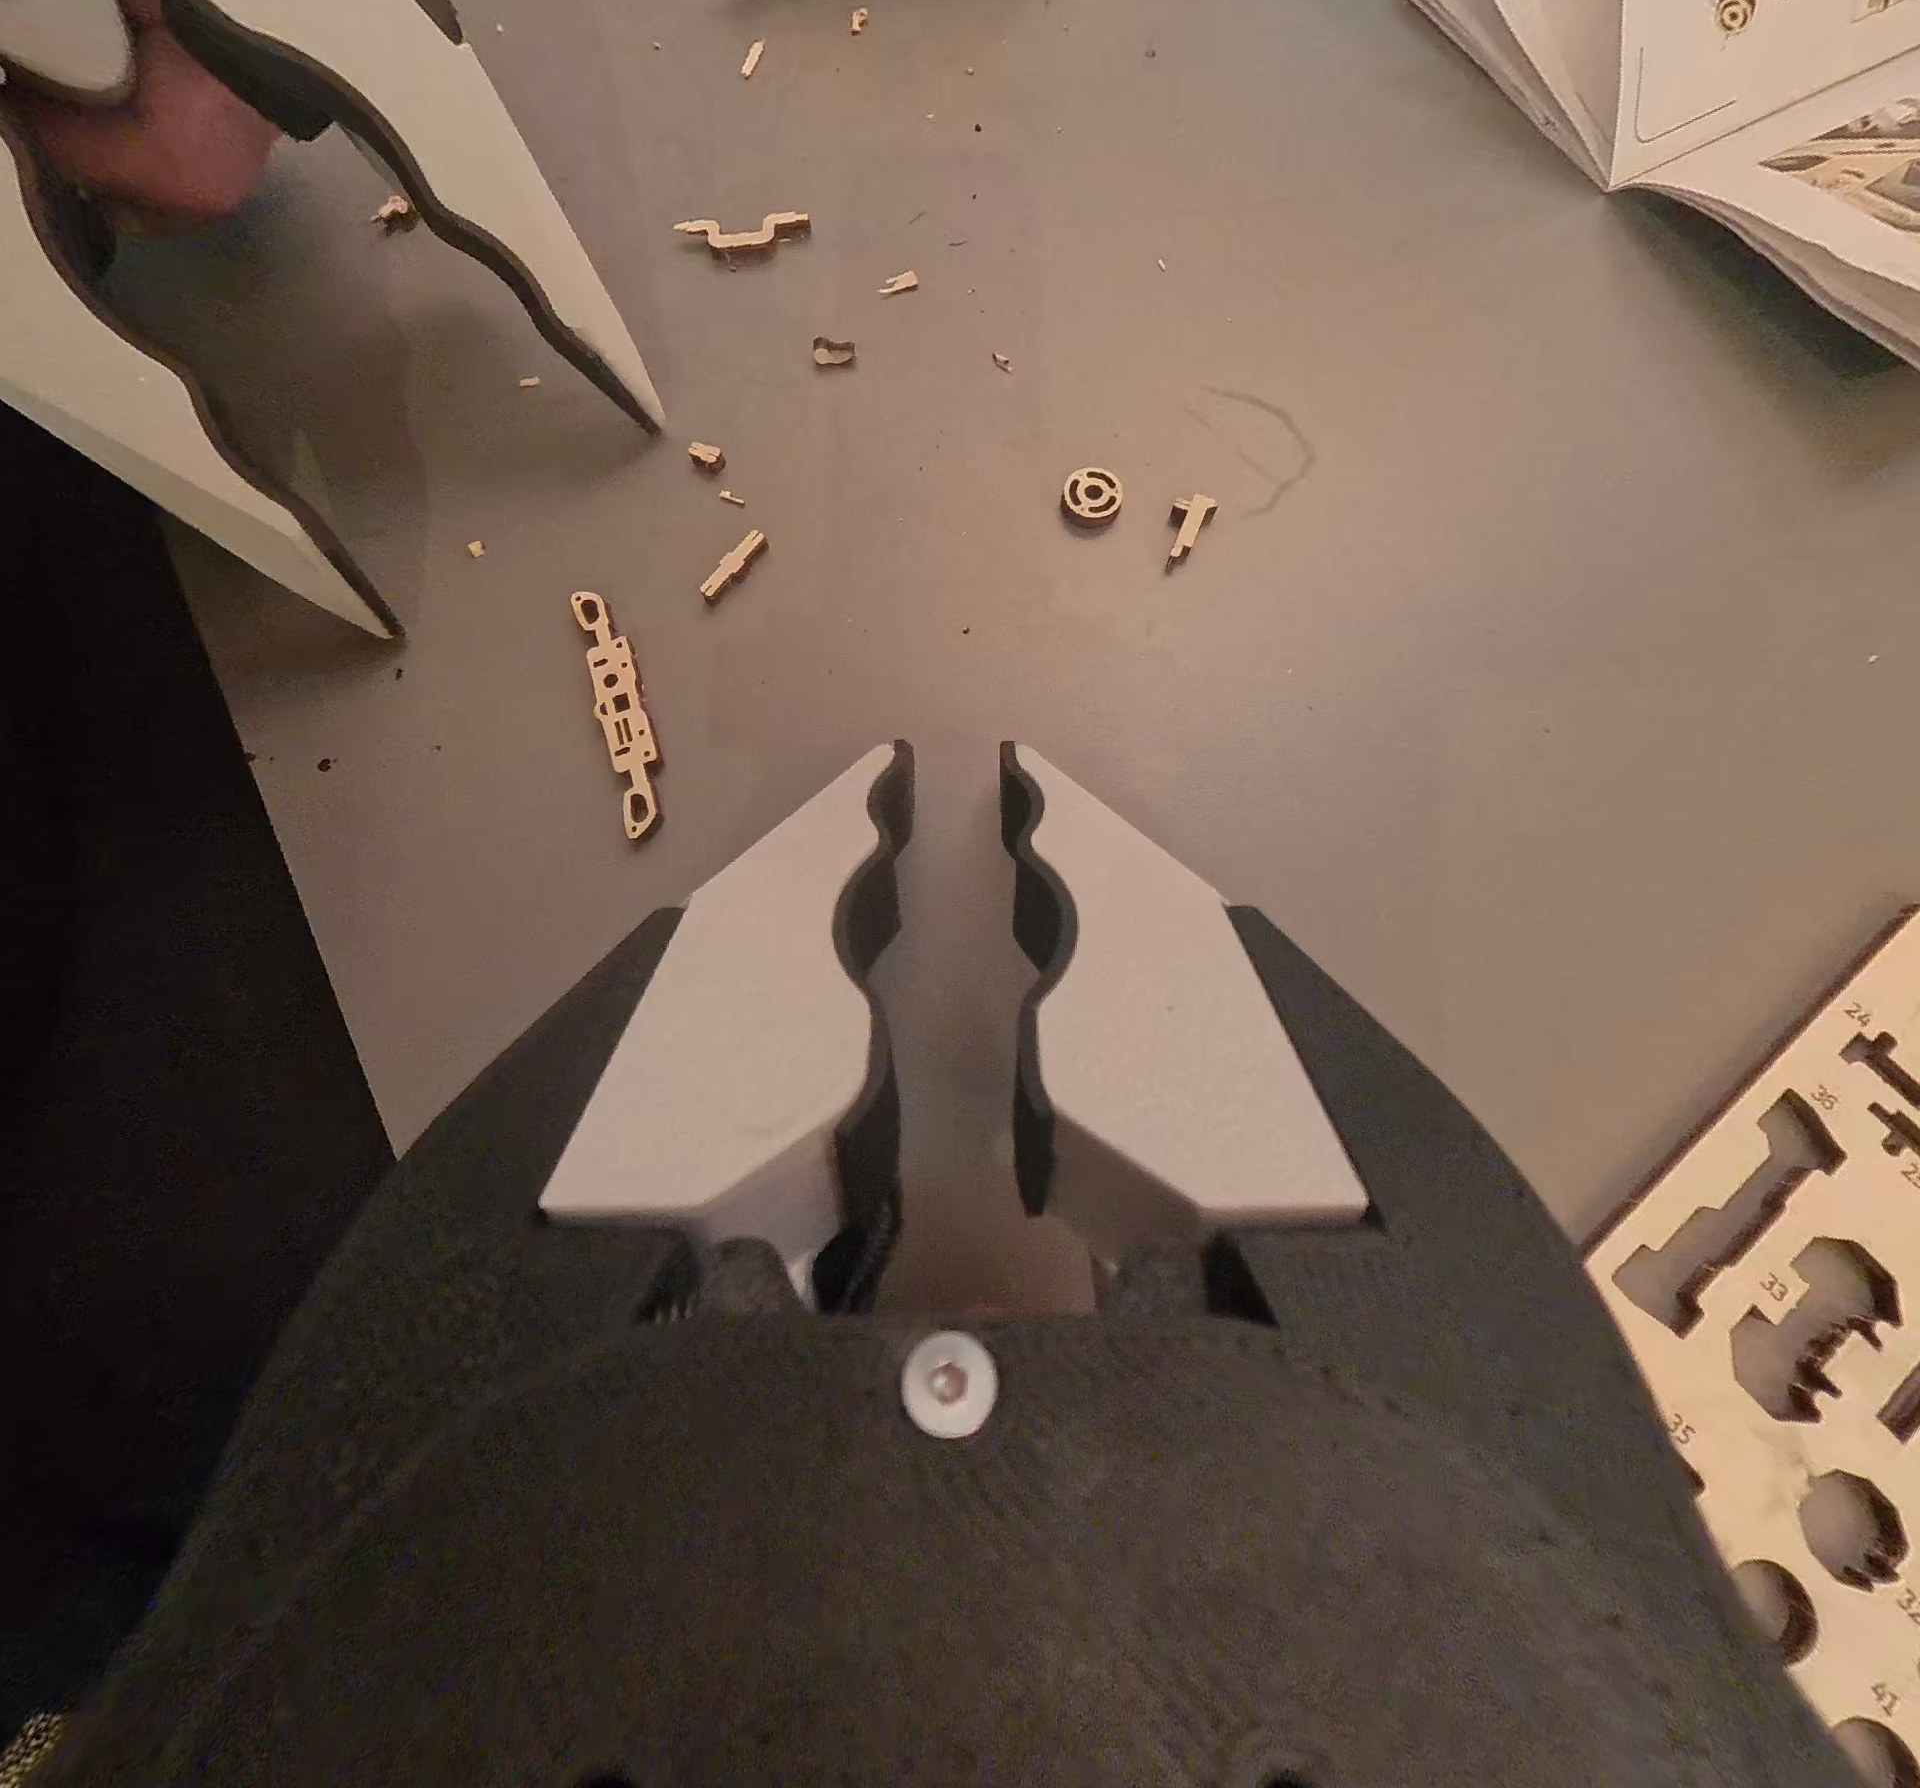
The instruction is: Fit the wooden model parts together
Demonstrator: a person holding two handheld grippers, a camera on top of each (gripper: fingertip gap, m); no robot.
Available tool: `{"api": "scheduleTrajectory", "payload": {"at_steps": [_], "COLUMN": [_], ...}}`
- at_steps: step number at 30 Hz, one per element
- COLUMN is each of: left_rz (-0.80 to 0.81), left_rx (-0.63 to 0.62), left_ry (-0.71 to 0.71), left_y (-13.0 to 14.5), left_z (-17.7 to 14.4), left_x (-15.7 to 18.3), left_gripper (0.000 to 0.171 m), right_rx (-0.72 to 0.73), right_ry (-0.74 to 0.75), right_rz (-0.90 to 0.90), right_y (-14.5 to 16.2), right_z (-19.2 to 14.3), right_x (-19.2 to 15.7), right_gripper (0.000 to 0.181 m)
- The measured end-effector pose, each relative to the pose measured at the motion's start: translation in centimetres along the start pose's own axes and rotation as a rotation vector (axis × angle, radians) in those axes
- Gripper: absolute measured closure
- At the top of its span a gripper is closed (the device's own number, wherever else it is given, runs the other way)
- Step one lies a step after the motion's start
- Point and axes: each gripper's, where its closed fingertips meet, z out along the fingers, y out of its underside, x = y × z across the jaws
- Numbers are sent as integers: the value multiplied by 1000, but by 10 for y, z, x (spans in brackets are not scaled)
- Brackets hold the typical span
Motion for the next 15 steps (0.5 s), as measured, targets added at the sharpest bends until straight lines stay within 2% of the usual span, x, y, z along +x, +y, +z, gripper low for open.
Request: {"api": "scheduleTrajectory", "payload": {"at_steps": [7, 15], "left_rz": [2, -5], "left_rx": [9, 7], "left_ry": [17, 10], "left_y": [-1, -1], "left_z": [0, -1], "left_x": [5, 4], "left_gripper": [117, 120], "right_rx": [-1, 2], "right_ry": [2, 4], "right_rz": [-3, -5], "right_y": [0, 0], "right_z": [0, 0], "right_x": [0, 0], "right_gripper": [167, 167]}}
